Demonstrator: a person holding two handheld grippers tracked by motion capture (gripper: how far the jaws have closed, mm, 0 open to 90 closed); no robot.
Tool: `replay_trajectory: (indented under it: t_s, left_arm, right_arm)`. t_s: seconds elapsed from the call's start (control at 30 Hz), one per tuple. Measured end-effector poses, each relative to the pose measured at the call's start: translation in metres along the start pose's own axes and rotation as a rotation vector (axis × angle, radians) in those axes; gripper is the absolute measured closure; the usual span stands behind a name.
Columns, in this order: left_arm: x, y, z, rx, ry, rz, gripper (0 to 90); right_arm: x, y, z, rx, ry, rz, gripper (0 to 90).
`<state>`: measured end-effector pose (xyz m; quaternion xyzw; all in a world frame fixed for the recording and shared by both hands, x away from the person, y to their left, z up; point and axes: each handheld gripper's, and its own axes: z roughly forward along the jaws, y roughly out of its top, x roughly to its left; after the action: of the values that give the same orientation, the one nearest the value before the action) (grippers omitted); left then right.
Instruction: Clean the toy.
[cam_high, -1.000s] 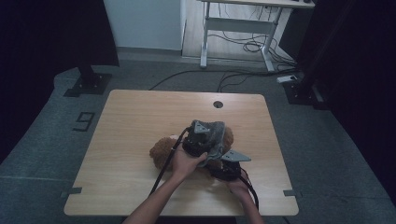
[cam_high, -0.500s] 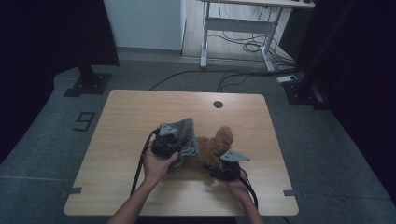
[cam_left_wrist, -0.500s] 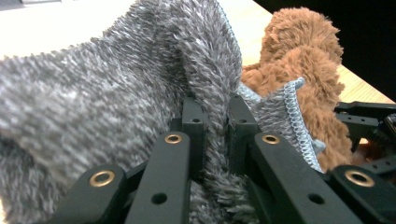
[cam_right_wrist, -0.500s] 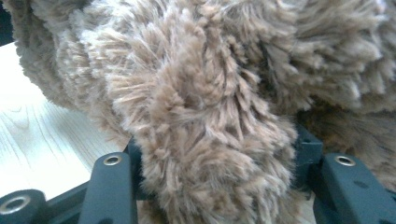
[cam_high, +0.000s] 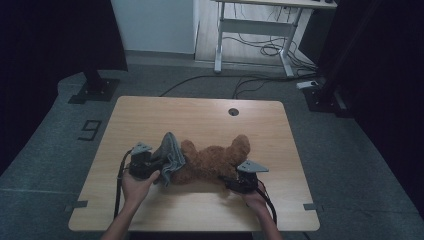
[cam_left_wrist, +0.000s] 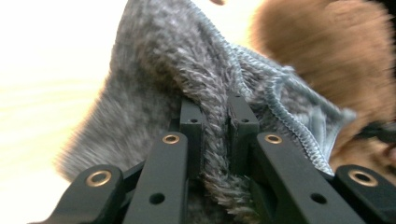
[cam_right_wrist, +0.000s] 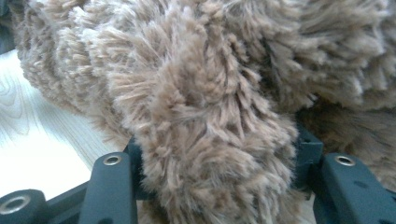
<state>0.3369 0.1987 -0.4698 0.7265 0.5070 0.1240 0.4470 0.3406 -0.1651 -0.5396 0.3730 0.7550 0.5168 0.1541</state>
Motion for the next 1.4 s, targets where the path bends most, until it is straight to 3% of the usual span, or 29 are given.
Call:
replay_trajectory:
  t_s: [0.1, 0.2, 0.37, 0.53, 0.73, 0.9, 1.03, 1.13, 1.27, 1.4]
  left_arm:
    - [0.014, -0.010, -0.001, 0.029, 0.017, -0.028, 79.3]
    - [0.022, -0.022, 0.004, 0.073, 0.008, -0.053, 79.5]
    - [0.012, -0.027, 0.019, 0.103, -0.034, -0.061, 80.4]
    - [0.004, -0.017, 0.026, 0.050, -0.084, -0.114, 82.5]
    - [0.001, 0.001, 0.027, -0.002, -0.111, -0.109, 83.0]
    - [0.006, 0.021, 0.037, -0.045, -0.109, -0.112, 82.8]
    - [0.015, 0.019, 0.050, -0.011, -0.091, -0.130, 82.3]
    - [0.021, 0.008, 0.051, 0.018, -0.089, -0.139, 81.5]
    - [0.028, 0.009, 0.030, -0.045, -0.133, -0.177, 80.2]
    - [0.015, 0.035, 0.002, -0.129, -0.144, -0.123, 79.5]
  right_arm:
    - [-0.001, 0.000, 0.000, 0.000, 0.002, 0.009, 43.8]
    - [-0.002, -0.001, -0.001, -0.002, 0.008, 0.014, 43.5]
    - [-0.002, -0.001, -0.001, -0.003, 0.008, 0.000, 44.0]
    - [0.000, 0.000, -0.005, -0.058, 0.001, -0.012, 51.2]
    - [0.002, 0.005, -0.006, -0.145, -0.029, -0.100, 54.6]
    - [-0.006, 0.017, 0.002, -0.169, -0.084, -0.147, 54.6]
    - [-0.015, 0.025, 0.013, -0.125, -0.132, -0.189, 53.2]
    - [-0.019, 0.017, 0.019, -0.054, -0.135, -0.205, 51.0]
    - [-0.018, 0.002, 0.018, -0.007, -0.120, -0.219, 48.0]
    - [-0.015, 0.001, 0.014, 0.015, -0.118, -0.228, 46.7]
